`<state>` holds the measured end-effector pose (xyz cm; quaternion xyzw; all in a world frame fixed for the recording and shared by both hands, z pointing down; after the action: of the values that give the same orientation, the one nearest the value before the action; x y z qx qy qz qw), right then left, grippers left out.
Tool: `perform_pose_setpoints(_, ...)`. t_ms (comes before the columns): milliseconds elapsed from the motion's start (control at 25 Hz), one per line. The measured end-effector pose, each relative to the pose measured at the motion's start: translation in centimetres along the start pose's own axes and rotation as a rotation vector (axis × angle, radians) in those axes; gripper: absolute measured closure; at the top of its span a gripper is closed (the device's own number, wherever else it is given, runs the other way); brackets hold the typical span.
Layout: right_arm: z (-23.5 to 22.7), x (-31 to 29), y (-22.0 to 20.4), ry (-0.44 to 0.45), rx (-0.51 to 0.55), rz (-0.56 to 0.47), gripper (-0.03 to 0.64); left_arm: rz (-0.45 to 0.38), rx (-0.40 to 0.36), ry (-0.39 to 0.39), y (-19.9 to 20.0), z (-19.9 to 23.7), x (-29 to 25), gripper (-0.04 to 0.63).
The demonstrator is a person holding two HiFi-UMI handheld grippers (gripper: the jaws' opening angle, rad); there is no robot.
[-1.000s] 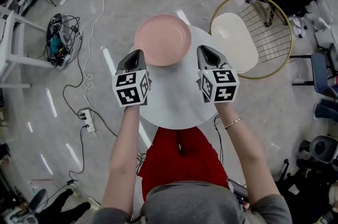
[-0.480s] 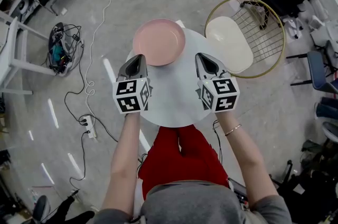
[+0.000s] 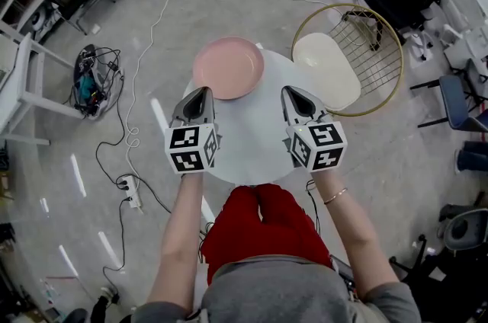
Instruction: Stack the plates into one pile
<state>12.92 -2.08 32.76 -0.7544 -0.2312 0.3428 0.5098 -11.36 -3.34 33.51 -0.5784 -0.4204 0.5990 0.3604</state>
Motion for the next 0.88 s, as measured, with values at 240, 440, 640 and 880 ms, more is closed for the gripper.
perform_pose_setpoints(240,0.8,1.4,-0.1,-0.017,0.0,-0.013,0.588,-0.023,-0.01,-0.024,-0.1,-0.4,1.7,0.58)
perform_pose_setpoints(440,1.7,2.3,-0.6,-0.022,0.013,-0.004,0.589,-0.029,-0.009,-0.03,-0.5,-0.4,3.0,0.58)
perform_pose_setpoints(640,2.2,2.9,-0.8,-0.027,0.02,-0.005,0.589,-0.036,-0.003,-0.032,-0.6,-0.5,3.8,0.58)
perform_pose_setpoints(880,2.5,3.4,-0.8,-0.022,0.032,-0.006,0.589,-0.045,0.003,-0.042,-0.6,-1.0,4.2,0.58)
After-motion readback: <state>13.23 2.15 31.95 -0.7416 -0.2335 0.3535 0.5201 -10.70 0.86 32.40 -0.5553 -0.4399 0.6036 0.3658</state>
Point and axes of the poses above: the fingertips, and each gripper's own axes: x backward along the fingers, z to its left, y out of its top, the point moved 8 cm from there along x, backward along the fingers, and after that the axes turned 15 degrees about y, right-handed, at the moved point
